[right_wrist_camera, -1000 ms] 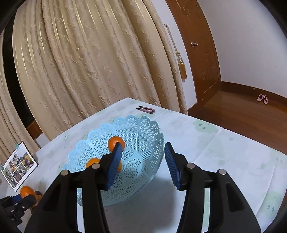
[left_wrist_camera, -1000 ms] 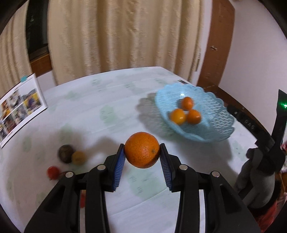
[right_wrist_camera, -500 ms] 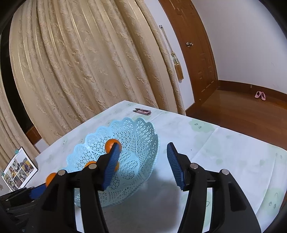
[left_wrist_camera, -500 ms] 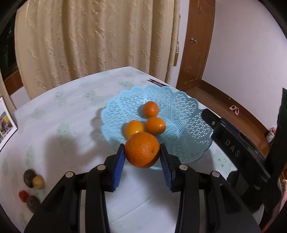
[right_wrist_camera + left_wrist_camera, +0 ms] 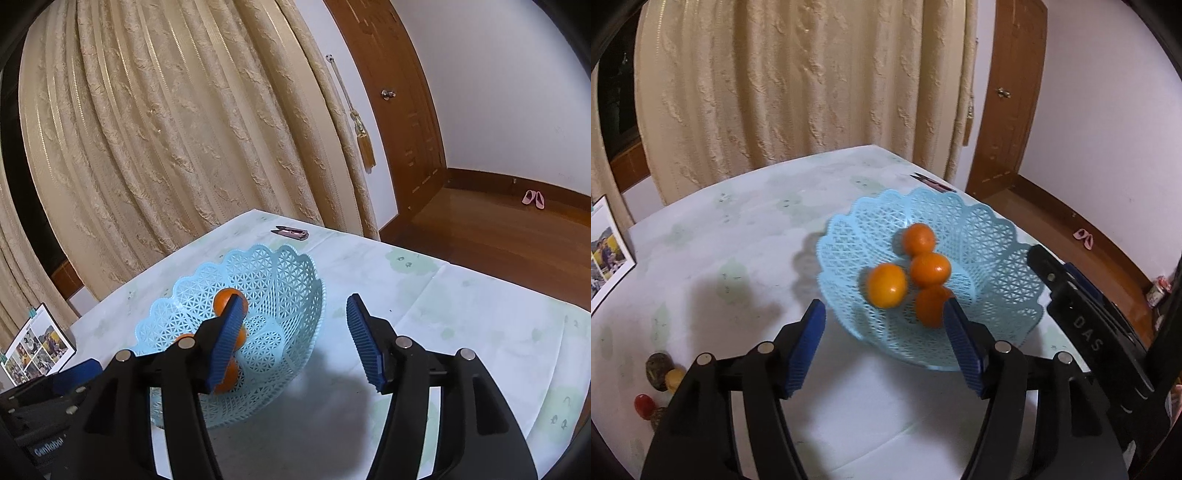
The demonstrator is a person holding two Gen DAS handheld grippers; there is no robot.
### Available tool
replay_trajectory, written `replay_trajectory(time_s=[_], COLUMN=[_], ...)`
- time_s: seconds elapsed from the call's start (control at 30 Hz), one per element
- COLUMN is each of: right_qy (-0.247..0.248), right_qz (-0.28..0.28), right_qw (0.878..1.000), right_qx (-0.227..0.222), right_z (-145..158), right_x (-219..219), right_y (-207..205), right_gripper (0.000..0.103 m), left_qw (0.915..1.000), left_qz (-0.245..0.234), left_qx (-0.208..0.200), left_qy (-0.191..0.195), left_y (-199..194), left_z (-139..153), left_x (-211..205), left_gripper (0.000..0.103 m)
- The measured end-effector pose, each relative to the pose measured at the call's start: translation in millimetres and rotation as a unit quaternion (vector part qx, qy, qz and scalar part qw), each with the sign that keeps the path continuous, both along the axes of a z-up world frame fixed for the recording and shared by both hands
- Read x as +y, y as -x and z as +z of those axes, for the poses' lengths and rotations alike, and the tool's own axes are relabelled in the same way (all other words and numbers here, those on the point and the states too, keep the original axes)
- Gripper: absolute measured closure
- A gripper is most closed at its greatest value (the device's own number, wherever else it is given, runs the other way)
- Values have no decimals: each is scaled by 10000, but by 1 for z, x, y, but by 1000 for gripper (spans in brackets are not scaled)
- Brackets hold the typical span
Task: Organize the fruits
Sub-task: 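Lower the held orange into the blue basket and open the left tool, then withdraw both tools from the basket back toward the remaining fruit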
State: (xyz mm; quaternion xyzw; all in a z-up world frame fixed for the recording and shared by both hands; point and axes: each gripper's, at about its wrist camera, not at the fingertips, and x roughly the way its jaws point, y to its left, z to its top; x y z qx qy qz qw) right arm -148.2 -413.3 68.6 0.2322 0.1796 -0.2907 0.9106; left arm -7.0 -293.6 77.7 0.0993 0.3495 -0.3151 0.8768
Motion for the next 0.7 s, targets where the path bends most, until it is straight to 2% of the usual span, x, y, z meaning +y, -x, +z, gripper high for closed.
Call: replay_trajectory(time_s=[0.7], right_qy=[336], right_qz=[-18], right_qw=[9994], right_qx=[78], right_z=[3], right_x=[13], right_y=[1], right_gripper=[42], left_qw=[9953], left_qz=[617], left_qx=[-684], left_qy=[-300], left_y=[1], left_z=[14], left_x=[47], left_gripper=[33])
